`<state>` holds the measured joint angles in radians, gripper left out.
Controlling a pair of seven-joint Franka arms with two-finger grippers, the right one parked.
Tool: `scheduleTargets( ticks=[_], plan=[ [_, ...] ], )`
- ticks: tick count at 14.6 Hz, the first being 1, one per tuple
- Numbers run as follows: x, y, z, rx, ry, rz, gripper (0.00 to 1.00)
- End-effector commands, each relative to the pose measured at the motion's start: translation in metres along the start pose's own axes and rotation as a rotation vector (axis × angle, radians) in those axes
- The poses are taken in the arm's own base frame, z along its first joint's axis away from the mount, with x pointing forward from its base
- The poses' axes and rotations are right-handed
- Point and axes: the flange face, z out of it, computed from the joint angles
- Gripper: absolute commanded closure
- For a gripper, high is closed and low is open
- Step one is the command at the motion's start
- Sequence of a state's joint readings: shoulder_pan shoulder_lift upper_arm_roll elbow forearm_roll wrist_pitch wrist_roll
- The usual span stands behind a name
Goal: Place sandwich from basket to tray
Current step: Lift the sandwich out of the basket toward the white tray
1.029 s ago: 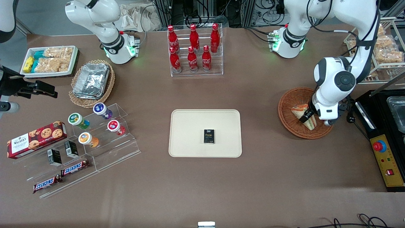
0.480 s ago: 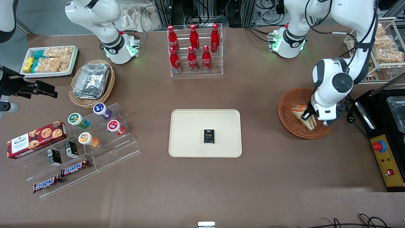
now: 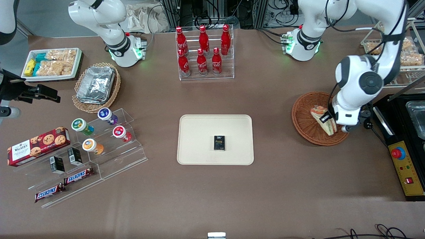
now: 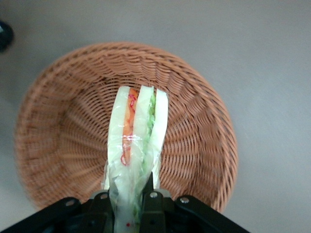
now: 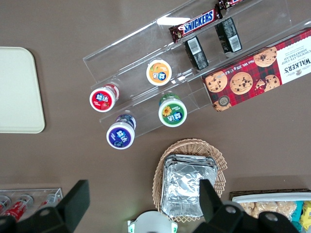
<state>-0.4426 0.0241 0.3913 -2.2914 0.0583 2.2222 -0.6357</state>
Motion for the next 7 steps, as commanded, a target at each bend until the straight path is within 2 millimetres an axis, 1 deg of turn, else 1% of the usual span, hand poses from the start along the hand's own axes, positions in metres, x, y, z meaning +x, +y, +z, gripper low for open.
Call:
scheduleTargets(
  ticks=[1,2,3,4,5,6,7],
  plan=[
    [0.020,0.010,-0.097,0.045,-0.036,0.177,1.00],
    [0.023,0.015,-0.127,0.052,-0.045,0.236,1.00],
    [0.025,0.019,-0.153,0.050,-0.046,0.292,1.00],
    [0.021,0.028,-0.179,0.040,-0.037,0.346,1.00],
    [0.014,0.038,-0.199,0.035,-0.035,0.392,1.00],
    [0.004,0.058,-0.205,0.046,-0.035,0.433,1.00],
    [-0.009,0.090,-0.209,0.052,-0.023,0.476,0.98]
  ],
)
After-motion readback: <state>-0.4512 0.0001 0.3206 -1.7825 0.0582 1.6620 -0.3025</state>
